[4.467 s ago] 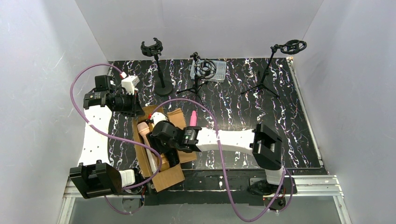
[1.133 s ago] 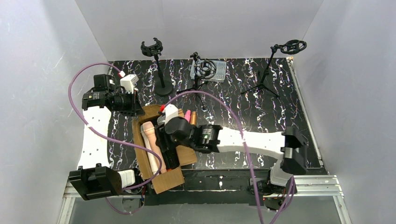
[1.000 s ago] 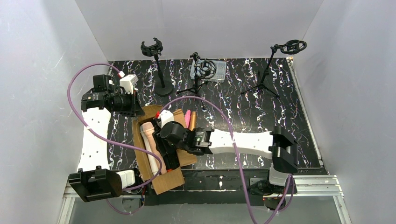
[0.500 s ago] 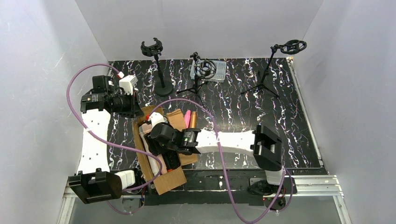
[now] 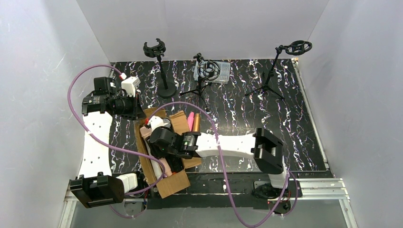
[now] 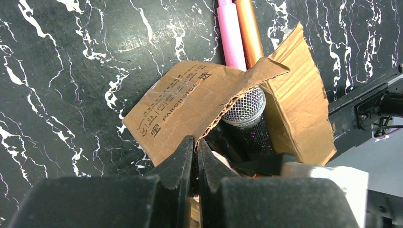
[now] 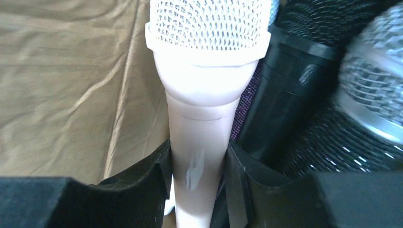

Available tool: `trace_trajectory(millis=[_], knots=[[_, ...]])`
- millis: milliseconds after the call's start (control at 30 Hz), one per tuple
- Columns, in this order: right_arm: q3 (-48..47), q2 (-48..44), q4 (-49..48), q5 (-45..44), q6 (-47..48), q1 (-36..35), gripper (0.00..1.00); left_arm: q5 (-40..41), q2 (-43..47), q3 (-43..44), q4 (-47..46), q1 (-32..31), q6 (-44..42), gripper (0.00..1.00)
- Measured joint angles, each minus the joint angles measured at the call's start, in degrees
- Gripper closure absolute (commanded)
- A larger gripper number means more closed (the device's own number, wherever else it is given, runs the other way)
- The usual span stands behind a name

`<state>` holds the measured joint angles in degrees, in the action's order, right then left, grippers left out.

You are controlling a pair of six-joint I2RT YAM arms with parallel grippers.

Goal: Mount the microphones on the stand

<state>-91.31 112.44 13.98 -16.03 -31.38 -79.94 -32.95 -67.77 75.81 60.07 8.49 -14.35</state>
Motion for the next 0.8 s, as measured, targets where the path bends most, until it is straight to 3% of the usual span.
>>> trace_trajectory(millis=[133, 433, 667, 800], knots=[[1.9, -5.1, 1.3, -1.4, 0.2, 0.0, 0.85, 0.2, 0.0, 0.0, -0.1, 0.0, -0.2, 1.0], [12.7, -26.9, 1.4, -5.3, -0.5, 2.8, 0.9, 1.0, 0.0, -0.2, -0.5, 0.0, -0.4, 1.0], [29.6, -41.3, 2.9, -2.1, -2.6, 22.0, 0.94, 1.3, -0.2, -0.4, -0.8, 0.0, -0.7, 1.0], [36.6, -43.3, 4.5, 0.3, -2.9, 30.4, 0.95, 1.2, -0.2, -0.4, -0.7, 0.0, -0.7, 1.0]])
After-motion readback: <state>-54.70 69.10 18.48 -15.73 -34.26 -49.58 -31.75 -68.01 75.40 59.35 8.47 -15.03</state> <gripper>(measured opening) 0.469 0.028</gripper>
